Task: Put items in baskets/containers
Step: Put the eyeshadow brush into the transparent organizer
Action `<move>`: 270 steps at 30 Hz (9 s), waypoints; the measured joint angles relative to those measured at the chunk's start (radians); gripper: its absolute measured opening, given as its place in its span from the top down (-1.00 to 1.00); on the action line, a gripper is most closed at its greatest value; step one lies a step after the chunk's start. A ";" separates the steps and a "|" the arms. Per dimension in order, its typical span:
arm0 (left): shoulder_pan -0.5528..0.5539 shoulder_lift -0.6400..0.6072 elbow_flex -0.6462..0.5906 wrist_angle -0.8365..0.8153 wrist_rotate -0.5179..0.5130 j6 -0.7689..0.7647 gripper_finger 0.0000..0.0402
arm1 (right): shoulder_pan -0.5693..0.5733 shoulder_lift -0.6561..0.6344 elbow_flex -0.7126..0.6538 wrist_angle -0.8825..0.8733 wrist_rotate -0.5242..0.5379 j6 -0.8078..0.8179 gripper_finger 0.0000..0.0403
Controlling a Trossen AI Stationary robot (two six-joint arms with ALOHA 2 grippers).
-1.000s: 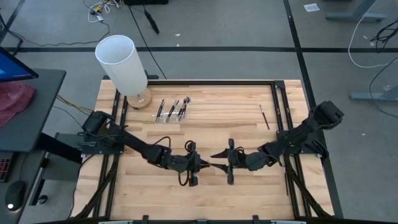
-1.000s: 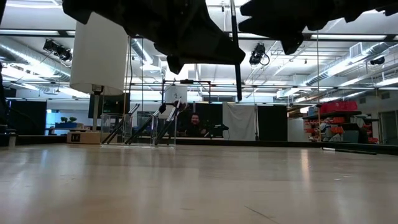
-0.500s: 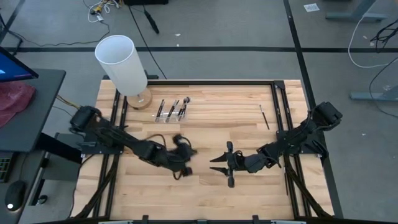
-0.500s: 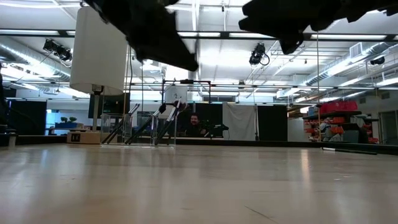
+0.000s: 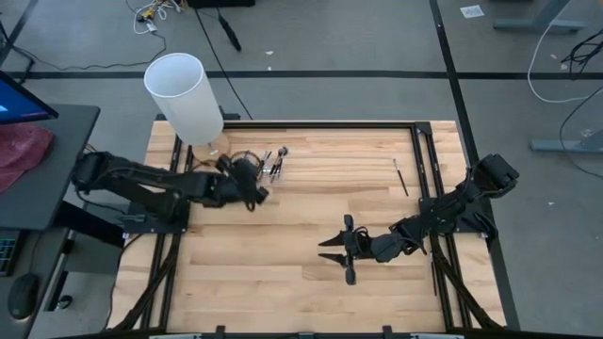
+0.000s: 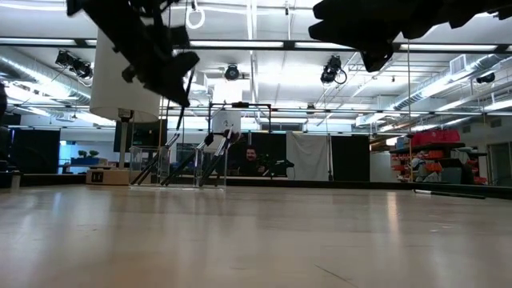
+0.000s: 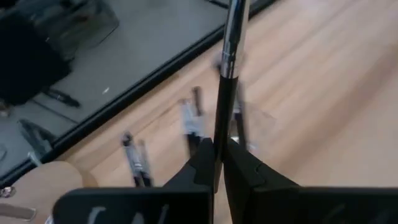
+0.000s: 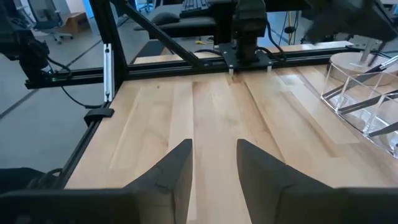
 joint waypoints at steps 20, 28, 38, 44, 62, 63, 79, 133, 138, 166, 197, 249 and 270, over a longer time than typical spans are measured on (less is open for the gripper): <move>0.318 0.005 -0.124 0.220 0.425 0.128 0.93 | 0.000 0.000 0.000 0.005 0.001 0.023 0.38; 0.318 0.063 -0.124 0.217 0.434 0.129 0.92 | 0.000 -0.001 0.000 0.004 0.000 0.031 0.38; 0.318 0.073 -0.124 0.189 0.448 0.129 0.79 | 0.000 -0.001 0.000 0.001 0.000 0.030 0.38; 0.318 0.073 -0.124 0.188 0.448 0.128 0.78 | 0.000 -0.001 0.000 0.000 0.000 0.030 0.38; 0.318 0.056 -0.123 0.184 0.455 0.139 0.32 | 0.000 -0.001 0.000 -0.004 0.000 0.030 0.38; 0.318 0.044 -0.120 0.183 0.467 0.153 0.29 | 0.000 -0.001 0.000 -0.006 0.000 0.030 0.38; -0.039 -0.043 0.111 0.201 0.461 0.245 0.35 | -0.001 -0.002 0.000 -0.368 -0.094 0.314 0.38; -0.387 0.286 -0.031 0.824 0.238 0.235 0.42 | -0.994 -0.512 -0.521 -0.802 0.099 0.486 0.19; -0.394 0.286 -0.031 0.824 0.238 0.236 0.42 | -0.995 -0.512 -0.521 -0.807 0.085 0.470 0.27; -0.394 0.286 -0.031 0.824 0.238 0.236 0.42 | -1.121 -0.512 -0.480 -0.796 -0.172 0.390 0.32; -0.394 0.286 -0.031 0.824 0.238 0.233 0.42 | -0.958 -0.353 -0.668 -0.289 -0.080 0.265 0.86; -0.222 0.548 -0.069 1.750 0.652 0.521 0.05 | -0.096 0.190 0.088 0.742 0.027 -0.496 0.99; -0.528 0.257 -0.069 1.053 0.207 0.609 0.71 | 0.037 0.177 0.145 -0.101 -0.051 0.160 0.99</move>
